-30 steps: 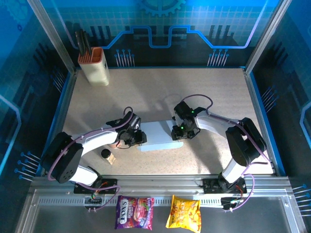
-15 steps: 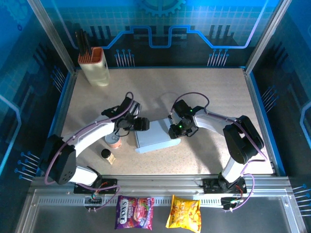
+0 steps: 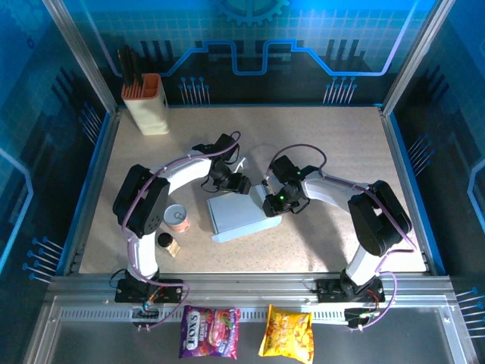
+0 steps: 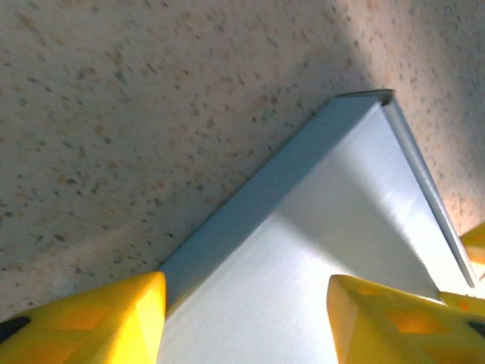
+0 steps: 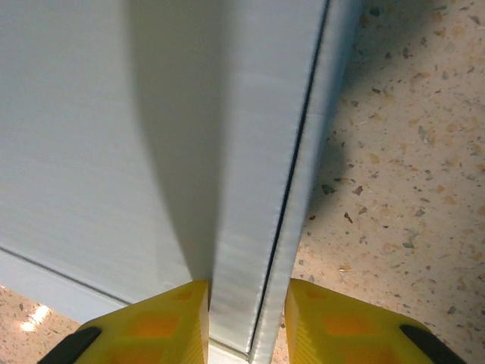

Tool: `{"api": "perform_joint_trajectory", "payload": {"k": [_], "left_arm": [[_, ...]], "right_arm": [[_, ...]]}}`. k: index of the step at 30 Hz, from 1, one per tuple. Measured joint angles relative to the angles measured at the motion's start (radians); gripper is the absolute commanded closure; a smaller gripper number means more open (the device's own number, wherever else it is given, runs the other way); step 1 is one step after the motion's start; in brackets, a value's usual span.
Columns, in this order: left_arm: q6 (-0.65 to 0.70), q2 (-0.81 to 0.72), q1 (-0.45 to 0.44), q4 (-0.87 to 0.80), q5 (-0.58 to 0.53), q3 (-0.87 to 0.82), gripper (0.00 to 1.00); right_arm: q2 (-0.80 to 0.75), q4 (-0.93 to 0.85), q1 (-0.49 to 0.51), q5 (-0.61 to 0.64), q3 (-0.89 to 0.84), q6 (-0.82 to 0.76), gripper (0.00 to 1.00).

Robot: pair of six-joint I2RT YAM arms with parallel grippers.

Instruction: Fold the paper box

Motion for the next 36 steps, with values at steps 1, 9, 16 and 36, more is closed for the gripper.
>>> {"api": "perform_joint_trajectory", "payload": {"k": [1, 9, 16, 36], "left_arm": [[0.003, 0.0, 0.001, -0.001, 0.017, 0.0, 0.48], [0.02, -0.017, 0.001, -0.005, 0.092, -0.034, 0.49], [0.073, -0.054, 0.003, -0.056, -0.051, -0.037, 0.49], [0.158, -0.024, 0.003, -0.111, -0.128, -0.037, 0.68]], "right_arm": [[-0.004, -0.001, -0.001, 0.0, -0.003, 0.0, 0.7], [-0.042, -0.014, -0.004, 0.005, -0.036, 0.0, 0.7], [-0.049, -0.03, -0.005, 0.005, -0.042, 0.0, 0.7], [-0.056, -0.056, -0.005, 0.004, -0.042, 0.0, 0.7]]}}
